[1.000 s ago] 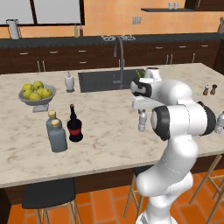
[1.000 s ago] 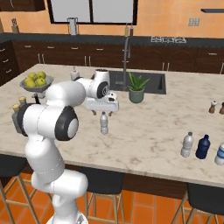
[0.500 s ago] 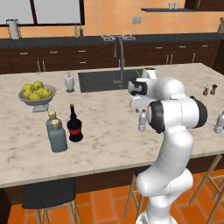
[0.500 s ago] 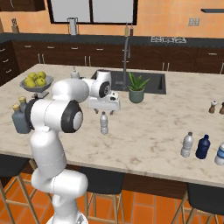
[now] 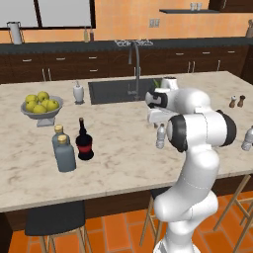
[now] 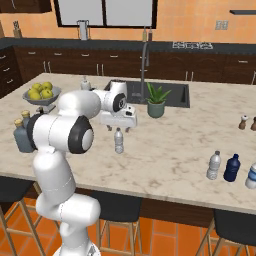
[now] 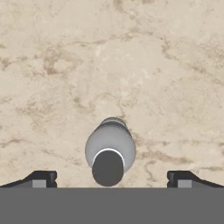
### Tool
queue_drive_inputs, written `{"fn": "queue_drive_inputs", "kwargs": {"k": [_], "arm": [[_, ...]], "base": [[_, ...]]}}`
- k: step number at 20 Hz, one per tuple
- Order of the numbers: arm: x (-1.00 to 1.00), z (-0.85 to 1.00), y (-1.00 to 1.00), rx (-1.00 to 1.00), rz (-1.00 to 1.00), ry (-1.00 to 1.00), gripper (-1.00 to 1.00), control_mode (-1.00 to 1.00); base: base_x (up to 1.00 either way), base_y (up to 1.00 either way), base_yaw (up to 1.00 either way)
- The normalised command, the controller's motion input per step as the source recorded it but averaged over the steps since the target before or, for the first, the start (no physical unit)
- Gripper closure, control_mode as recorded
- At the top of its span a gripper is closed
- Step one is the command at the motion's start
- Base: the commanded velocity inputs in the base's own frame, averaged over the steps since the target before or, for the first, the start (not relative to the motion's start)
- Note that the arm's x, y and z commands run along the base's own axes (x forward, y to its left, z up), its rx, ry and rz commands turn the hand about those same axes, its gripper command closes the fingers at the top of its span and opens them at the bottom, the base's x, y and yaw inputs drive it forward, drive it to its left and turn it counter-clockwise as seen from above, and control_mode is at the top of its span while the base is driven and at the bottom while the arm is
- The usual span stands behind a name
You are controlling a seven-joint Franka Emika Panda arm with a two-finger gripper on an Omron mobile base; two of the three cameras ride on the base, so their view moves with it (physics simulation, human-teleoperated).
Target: Move the plastic bottles in the middle to the plastics group, and the glass bottles in the middle to the glass group.
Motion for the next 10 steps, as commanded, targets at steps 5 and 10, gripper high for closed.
{"fn": "queue_drive_inputs", "kwargs": {"k": [5,10], "arm": [[0.00,-0.24,0.00,0.00,0.00,0.00,-1.00,-1.00],[0.10,-0.08,0.00,0.00,0.00,-0.01,-1.00,-1.00]], "base": [[0.00,0.00,0.00],[0.00,0.00,0.00]]}}
